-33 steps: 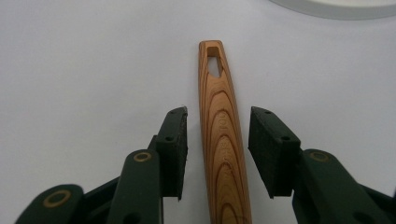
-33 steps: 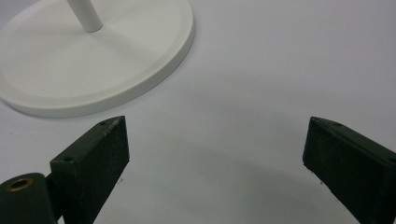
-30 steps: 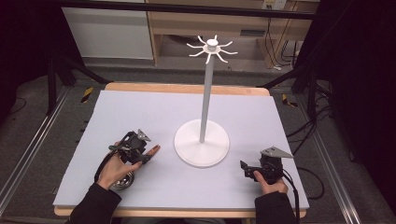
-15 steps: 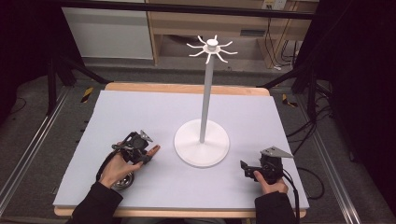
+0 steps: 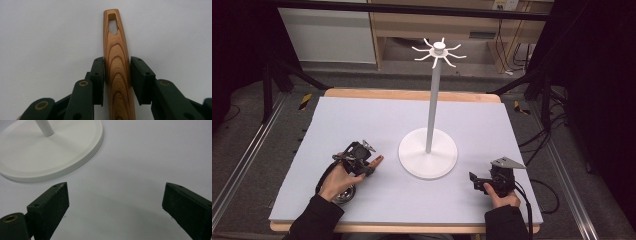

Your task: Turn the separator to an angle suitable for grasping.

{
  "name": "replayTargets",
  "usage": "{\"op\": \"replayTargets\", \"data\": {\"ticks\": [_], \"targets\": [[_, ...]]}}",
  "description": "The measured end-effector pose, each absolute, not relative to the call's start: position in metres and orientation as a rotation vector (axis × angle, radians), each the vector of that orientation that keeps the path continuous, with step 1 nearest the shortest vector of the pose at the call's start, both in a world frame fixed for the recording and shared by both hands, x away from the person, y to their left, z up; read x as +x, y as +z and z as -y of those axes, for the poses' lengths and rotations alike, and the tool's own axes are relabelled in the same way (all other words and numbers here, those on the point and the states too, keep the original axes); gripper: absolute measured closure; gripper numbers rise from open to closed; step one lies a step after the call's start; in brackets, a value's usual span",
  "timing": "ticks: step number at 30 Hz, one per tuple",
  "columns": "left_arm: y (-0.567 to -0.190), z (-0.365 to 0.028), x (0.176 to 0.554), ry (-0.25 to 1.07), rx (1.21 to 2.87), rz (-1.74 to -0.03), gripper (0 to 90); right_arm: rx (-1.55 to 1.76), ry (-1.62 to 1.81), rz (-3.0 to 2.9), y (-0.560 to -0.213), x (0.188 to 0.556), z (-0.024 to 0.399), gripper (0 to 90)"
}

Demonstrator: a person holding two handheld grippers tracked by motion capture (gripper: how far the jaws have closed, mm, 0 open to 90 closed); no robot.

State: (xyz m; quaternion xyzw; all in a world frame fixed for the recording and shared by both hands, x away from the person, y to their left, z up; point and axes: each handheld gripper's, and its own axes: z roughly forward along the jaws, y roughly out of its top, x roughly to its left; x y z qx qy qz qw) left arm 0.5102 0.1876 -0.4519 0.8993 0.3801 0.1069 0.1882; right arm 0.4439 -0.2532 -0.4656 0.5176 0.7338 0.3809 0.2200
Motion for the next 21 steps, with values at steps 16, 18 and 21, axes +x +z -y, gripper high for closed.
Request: {"op": "replayTargets", "data": {"ticks": [16, 18, 21], "targets": [[-0.4505, -0.1905, 0.5164, 0.244, 2.519, -1.109, 67.3, 1.441, 1.042, -2.044, -0.4678, 0.4464, 0.2542, 7.4], [-0.4501, -0.1914, 0.5178, 0.228, 2.519, -1.107, 67.4, 1.445, 1.04, -2.045, -0.4679, 0.4465, 0.2543, 7.4], [-0.4498, -0.1913, 0.5171, 0.238, 2.515, -1.106, 67.4, 1.44, 1.037, -2.043, -0.468, 0.4469, 0.2549, 7.4]]}}
